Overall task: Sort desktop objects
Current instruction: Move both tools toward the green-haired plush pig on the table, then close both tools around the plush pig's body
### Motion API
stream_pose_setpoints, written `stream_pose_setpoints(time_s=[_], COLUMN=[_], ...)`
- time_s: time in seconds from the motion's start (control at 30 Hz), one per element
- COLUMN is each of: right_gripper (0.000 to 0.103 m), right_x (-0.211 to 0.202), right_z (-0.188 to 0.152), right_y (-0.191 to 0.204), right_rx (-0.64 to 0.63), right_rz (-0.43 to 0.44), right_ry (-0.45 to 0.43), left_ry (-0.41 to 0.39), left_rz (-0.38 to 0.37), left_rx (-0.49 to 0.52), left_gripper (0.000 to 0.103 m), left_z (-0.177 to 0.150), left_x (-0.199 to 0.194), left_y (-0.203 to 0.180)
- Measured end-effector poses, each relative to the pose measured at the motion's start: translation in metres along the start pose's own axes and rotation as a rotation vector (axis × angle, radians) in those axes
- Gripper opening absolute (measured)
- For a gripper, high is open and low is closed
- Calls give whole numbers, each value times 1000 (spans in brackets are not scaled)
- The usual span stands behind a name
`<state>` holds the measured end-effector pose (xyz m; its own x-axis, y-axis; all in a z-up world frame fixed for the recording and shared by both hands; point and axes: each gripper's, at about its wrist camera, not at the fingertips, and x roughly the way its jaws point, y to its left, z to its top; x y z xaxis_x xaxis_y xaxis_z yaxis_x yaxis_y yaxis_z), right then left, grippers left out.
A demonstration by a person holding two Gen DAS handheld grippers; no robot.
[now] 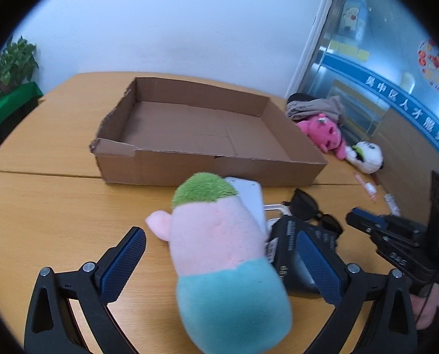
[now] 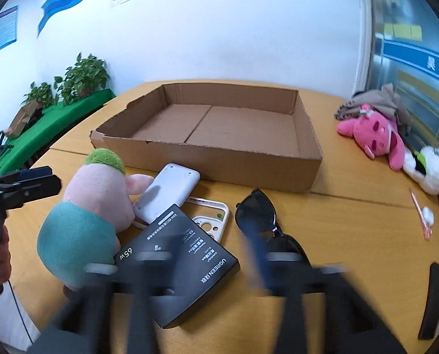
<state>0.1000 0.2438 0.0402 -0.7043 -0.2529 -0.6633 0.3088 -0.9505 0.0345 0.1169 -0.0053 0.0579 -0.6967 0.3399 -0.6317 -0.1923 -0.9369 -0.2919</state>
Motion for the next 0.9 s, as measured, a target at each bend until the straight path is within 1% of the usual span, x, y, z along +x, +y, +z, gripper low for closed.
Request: stream_pose_setpoints(time_s=[0.03,0.07,0.1,0.13,0.17,0.2,0.23,0.27,0.3,0.33,0.4,0.5,0.53,0.63,0.7,0.73,0.83,0.9], right_gripper=[9,10,13,38,82,99,102,102,102,102,101,101,101,102,102,102,102,101], right_x=[0,0,-1,-1,-2,-4,-7,-10,-12,-13,-10,-3,-1,4,8,10,15,19], right_z=[0,0,1,1,2,2,2,2,2,3,3,1,1,-1,-1,-1,-2,-3], right_y=[-1,-1,0,3,6,10,15,19,24,28,34,37,37,41,46,50,62,70], right_rx=[13,19,17,12,4,-7,-21,-36,-50,-59,-69,-59,-51,-37,-43,-49,-65,-77], right_rz=[15,25,33,43,56,65,69,74,83,92,102,132,147,182,189,190,233,241], right_ry=[2,4,4,3,-3,-15,-37,-57,-67,-69,-59,-29,-20,-1,19,31,64,79], left_ry=[3,19,32,42,47,48,47,44,42,41,40,56,64,107,128,137,159,176], left_rz=[0,9,14,12,16,22,23,18,10,-2,-8,17,14,-24,-47,-53,-48,-53], left_rx=[1,1,-3,-8,-11,-13,-13,-12,-10,-8,-2,-4,-12,-29,-29,-30,-33,-42], left_gripper=[35,18,11,12,16,26,41,51,72,80,79,80,79,79,79,79,79,79], left_z=[-1,-2,-3,-4,-5,-5,-5,-5,-4,-4,-4,-3,-3,-2,-2,-2,-1,-1], left_x=[0,3,5,8,9,10,9,8,8,8,8,13,14,23,29,32,41,46], left_y=[0,0,1,2,3,3,3,2,1,1,0,2,4,8,9,9,12,15])
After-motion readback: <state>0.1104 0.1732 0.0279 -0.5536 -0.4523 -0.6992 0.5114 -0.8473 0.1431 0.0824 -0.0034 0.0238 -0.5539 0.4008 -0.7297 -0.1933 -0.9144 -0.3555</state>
